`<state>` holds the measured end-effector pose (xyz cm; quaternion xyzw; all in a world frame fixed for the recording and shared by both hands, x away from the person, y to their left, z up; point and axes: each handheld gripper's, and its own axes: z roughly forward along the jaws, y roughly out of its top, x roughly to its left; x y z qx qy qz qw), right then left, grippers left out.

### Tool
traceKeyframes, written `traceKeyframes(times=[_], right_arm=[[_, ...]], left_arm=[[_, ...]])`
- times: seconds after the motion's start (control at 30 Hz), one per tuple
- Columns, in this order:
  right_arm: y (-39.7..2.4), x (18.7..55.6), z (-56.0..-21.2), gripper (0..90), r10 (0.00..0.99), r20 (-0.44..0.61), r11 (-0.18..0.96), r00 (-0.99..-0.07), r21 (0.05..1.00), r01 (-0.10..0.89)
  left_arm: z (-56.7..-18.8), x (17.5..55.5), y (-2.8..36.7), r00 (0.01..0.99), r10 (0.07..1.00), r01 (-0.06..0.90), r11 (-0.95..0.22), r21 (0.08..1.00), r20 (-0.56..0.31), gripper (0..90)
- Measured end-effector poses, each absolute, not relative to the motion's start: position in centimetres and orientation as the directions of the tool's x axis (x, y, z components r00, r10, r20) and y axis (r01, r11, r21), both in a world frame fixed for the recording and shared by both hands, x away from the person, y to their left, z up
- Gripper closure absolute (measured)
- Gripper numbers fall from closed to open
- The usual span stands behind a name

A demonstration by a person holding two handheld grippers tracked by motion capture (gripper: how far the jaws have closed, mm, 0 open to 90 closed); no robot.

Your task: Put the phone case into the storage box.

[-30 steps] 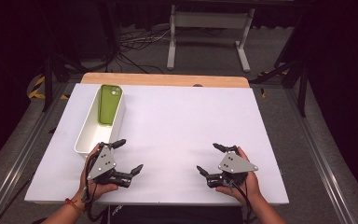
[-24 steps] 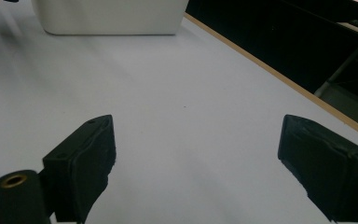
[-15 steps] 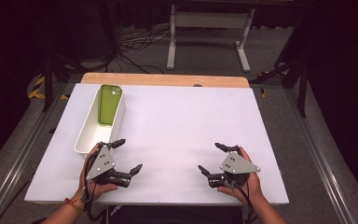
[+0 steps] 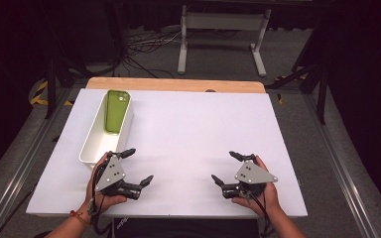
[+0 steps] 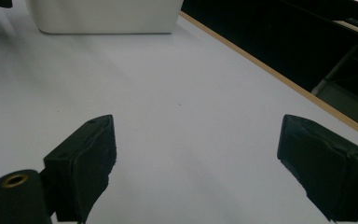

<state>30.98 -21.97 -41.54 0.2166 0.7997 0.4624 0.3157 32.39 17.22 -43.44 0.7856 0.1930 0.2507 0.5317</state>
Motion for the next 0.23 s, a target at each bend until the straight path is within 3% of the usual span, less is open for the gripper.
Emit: traceKeyframes(times=[0.23], right_arm=[[-21.93, 30.89, -41.48, 12.7, 0.642, -0.303, 0.475, -0.705, 0.878, 0.055]], left_arm=[[-43.51, 32.32, 16.91, 0.798, 0.573, 0.044, -0.363, 0.931, 0.186, 4.5]])
